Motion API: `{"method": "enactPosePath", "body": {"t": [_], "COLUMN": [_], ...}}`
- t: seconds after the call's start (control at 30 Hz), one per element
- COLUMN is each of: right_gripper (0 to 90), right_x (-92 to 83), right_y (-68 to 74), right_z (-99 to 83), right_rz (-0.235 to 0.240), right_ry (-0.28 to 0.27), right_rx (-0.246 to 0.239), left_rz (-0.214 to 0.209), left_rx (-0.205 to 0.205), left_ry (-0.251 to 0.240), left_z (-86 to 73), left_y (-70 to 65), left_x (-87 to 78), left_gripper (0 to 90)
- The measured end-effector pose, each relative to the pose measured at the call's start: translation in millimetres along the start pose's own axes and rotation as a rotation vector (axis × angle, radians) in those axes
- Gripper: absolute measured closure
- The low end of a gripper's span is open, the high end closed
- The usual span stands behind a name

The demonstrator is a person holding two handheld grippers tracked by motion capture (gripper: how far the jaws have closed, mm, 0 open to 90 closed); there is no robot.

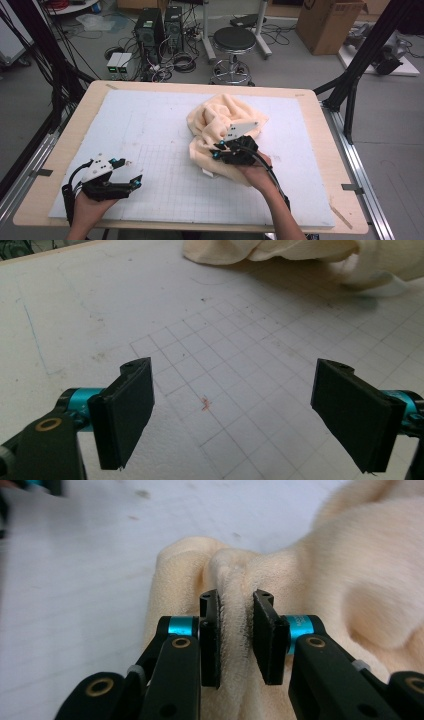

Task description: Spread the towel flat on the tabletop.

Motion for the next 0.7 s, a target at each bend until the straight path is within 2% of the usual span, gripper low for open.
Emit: {"method": "enactPosePath", "body": {"t": [0.2,0.27,0.37,0.47,0.53,0.6,0.63,0.7], "right_gripper": [75.4,75.4,75.2,74.6,72.4,62.0,58.9,53.6], "right_x": [5.4,8.1,13.2,19.4,26.0,30.6,30.7,27.2], "right_y": [31.0,41.4,53.6,62.2,62.7,61.5,60.5,59.3], "right_z": [17.9,23.2,28.3,28.6,23.3,16.7,14.4,13.9], "right_rz": [0.112,0.158,0.209,0.237,0.249,0.253,0.253,0.236], "right_ry": [-0.046,-0.080,-0.102,-0.092,-0.082,-0.076,-0.087,-0.110], "right_rx": [-0.076,-0.084,-0.102,-0.120,-0.110,-0.080,-0.053,-0.044], "left_rz": [-0.003,-0.003,-0.003,-0.008,-0.014,-0.016,-0.023,-0.025], "left_rx": [0.000,0.001,0.002,-0.001,0.005,0.011,0.010,0.010], "left_ry": [-0.003,-0.007,-0.008,-0.010,-0.011,-0.009,-0.010,-0.009], "left_z": [0.1,0.2,0.4,0.5,0.4,0.6,0.4,0.4], "left_y": [-0.4,-0.2,0.2,-0.3,-1.0,-1.4,-3.1,-3.7], "left_x": [-1.1,-1.5,-2.5,-2.5,-2.3,-2.4,-1.7,-1.5], "left_gripper": [17.9,17.9,17.9,17.9,17.9,17.9,17.9,18.0]}}
Point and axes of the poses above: each handheld gripper's, and its own axes: x roughly forward along the jaws, z roughly out of its top, y roughly to its left, the point moved 1 cm from there along x, roughly forward along the jaws, and after that the axes turned 15 degrees about -x, right-handed, at the moved point
